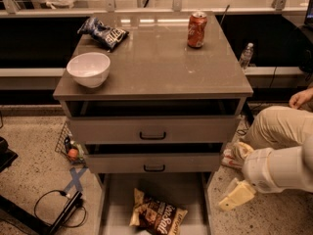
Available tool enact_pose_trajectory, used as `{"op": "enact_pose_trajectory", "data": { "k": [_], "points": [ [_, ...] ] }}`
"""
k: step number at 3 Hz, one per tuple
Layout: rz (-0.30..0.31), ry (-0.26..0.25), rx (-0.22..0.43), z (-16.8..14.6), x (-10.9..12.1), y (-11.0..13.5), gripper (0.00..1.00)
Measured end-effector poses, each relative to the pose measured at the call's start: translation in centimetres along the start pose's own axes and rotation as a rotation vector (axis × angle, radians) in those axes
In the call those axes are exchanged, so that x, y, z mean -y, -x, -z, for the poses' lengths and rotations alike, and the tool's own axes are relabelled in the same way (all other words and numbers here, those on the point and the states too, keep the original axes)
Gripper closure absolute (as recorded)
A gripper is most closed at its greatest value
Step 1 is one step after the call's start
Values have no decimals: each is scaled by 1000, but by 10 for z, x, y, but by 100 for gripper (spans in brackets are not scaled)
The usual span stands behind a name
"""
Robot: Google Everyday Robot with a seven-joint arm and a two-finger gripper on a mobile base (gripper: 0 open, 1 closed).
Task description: Pick brown chip bag from bottom drawer and place on counter
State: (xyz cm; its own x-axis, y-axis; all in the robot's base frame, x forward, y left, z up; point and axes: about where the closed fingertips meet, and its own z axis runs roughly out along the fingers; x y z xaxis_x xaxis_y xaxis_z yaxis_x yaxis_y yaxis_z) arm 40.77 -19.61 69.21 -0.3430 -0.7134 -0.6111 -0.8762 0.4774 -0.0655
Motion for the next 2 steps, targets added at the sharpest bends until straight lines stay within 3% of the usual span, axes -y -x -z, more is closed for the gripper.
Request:
{"op": "enact_pose_trajectory", "data": {
  "k": [1, 2],
  "points": [
    [-42, -39, 42, -32, 19, -16, 0],
    [-42, -44, 44, -34, 21, -16, 0]
  ]
}}
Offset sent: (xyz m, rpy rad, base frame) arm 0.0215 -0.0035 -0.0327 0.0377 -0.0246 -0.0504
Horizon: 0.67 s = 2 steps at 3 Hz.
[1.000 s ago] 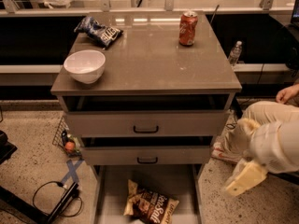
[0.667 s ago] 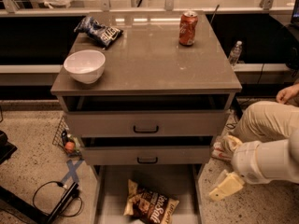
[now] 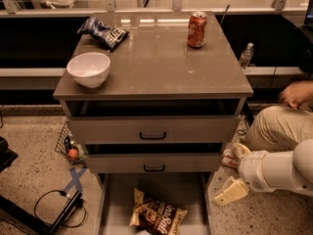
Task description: Pick brown chip bag from bottom drawer and place on counter
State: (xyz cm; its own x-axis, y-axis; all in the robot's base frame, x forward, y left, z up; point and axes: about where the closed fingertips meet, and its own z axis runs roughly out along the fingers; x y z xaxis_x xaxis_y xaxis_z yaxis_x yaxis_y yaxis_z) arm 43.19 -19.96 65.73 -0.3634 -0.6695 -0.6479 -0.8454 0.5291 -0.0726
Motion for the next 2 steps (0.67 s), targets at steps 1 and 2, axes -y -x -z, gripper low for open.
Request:
{"op": "enact_pose_trajectory", "data": {
  "k": [1, 2],
  "points": [
    [-5, -19, 19, -21, 3, -3, 0],
    [-13, -82, 137, -73, 16, -18, 0]
  ]
}}
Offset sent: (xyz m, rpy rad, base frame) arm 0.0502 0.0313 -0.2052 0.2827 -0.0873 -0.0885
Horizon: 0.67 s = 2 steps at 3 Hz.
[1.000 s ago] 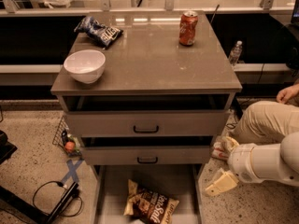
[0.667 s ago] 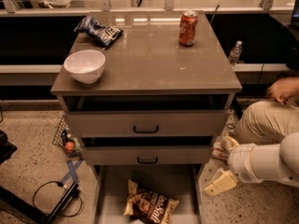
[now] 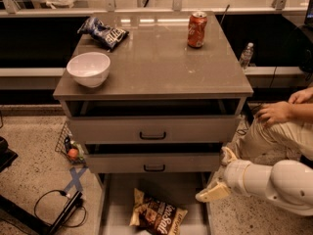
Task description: Pick brown chip bag from bottom drawer and place on counter
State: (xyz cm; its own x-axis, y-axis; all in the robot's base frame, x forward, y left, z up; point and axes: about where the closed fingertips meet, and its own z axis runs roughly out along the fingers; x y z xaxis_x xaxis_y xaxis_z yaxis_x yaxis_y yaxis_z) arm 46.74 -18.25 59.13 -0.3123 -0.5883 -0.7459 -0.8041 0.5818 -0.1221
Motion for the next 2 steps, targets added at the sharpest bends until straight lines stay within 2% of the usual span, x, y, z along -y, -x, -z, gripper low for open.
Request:
{"op": "enact_pose_trajectory", "data": {
  "k": [1, 2],
  "points": [
    [25, -31, 86, -40, 11, -27, 0],
    [-1, -13, 157, -97, -2, -84, 0]
  ]
}}
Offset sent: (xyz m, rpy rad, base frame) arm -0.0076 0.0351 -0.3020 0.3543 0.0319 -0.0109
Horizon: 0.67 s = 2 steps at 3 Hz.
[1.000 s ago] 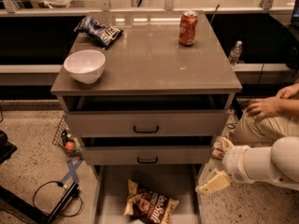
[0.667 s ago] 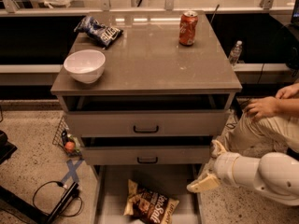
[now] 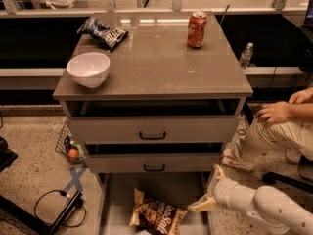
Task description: Pick brown chip bag from bottom drawer and place on counter
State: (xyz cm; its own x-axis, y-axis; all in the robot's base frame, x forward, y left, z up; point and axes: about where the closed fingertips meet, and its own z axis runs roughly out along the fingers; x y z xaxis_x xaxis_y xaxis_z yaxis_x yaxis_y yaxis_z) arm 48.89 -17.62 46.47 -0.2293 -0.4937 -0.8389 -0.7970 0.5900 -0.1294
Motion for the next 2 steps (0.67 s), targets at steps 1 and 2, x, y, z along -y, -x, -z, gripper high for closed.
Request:
{"op": "enact_pose_trajectory", "data": {
  "k": [1, 2],
  "points": [
    [-43, 29, 9, -13, -18, -12, 0],
    [-37, 26, 8, -11, -16, -10, 0]
  ]
}}
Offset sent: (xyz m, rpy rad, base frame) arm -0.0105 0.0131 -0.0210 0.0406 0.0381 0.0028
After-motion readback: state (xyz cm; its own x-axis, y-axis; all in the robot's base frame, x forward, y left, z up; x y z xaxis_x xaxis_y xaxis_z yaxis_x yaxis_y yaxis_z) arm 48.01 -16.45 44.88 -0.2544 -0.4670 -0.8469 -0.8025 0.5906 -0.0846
